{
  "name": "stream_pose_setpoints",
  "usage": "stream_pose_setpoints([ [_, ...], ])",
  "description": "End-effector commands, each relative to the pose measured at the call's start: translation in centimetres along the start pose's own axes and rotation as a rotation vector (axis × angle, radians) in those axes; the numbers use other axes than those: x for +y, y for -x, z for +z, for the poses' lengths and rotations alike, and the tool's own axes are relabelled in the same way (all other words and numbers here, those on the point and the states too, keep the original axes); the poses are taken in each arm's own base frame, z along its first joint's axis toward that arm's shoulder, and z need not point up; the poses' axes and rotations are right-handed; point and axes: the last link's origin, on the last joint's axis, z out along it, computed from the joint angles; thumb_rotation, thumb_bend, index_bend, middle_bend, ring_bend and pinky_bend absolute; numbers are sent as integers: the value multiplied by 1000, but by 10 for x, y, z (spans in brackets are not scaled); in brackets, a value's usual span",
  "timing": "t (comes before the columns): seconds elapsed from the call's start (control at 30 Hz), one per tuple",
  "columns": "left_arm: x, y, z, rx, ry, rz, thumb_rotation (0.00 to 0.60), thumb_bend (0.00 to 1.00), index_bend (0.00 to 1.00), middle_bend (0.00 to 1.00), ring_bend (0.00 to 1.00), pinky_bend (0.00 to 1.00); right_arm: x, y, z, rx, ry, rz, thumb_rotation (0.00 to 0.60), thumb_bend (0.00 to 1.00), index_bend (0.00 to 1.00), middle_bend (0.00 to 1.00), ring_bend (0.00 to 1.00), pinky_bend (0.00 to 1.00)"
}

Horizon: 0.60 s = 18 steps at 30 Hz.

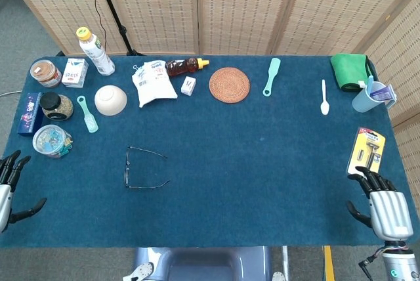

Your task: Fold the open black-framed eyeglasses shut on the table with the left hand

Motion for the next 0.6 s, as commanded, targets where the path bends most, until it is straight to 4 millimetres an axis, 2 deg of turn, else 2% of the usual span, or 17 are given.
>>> stream_pose_setpoints([
  [0.03, -1, -1, 2, 0, -4, 8, 521, 185, 112, 27, 32, 44, 0, 0, 0, -1, 1, 0, 600, 273, 309, 222, 259, 334],
  [0.27, -2, 1, 7, -58, 4, 64, 522, 185, 113, 31, 51, 44, 1, -1, -1, 1, 1, -2, 600, 273, 309, 221, 259, 334],
  [0.6, 7, 11, 28, -183, 26, 110, 520, 185, 113, 31, 47, 44, 1, -2, -2, -3, 5, -8, 600, 273, 312, 222, 259, 334],
])
